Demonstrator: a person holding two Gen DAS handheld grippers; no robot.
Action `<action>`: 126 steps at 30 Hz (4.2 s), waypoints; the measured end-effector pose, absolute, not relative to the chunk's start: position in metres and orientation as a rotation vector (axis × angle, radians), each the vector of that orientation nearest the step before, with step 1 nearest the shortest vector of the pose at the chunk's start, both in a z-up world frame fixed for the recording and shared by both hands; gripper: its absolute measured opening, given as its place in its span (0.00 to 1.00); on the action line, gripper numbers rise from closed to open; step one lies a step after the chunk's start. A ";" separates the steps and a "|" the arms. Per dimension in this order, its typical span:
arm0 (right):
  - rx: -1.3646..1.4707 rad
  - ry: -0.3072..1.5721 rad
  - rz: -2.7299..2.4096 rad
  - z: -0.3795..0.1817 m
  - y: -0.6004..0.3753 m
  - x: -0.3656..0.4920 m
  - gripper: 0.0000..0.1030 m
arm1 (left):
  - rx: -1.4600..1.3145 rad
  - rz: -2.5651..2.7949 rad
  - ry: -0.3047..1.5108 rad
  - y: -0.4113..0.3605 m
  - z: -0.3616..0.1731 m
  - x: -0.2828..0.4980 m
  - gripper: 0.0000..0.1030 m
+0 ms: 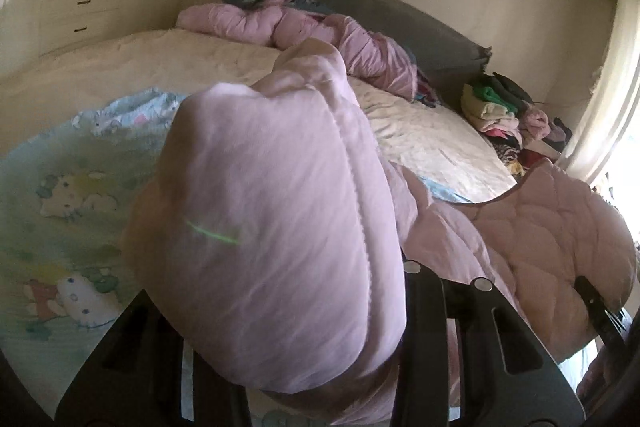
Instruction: Fold large clothes
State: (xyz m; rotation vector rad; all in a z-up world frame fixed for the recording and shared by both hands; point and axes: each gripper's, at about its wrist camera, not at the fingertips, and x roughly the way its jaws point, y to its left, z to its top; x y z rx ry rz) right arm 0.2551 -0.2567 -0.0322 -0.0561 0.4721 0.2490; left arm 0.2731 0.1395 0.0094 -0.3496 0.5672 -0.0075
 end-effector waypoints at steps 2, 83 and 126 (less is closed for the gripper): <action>-0.077 0.456 0.260 -0.028 -0.256 0.241 0.30 | -0.345 -0.018 0.555 0.140 0.015 0.263 0.28; 0.240 0.593 0.015 -0.030 -0.342 0.089 0.96 | -0.191 0.163 0.623 0.155 0.015 0.113 0.91; 0.074 0.619 0.197 -0.021 -0.255 -0.008 0.96 | -0.123 -0.037 0.627 0.077 0.021 -0.002 0.91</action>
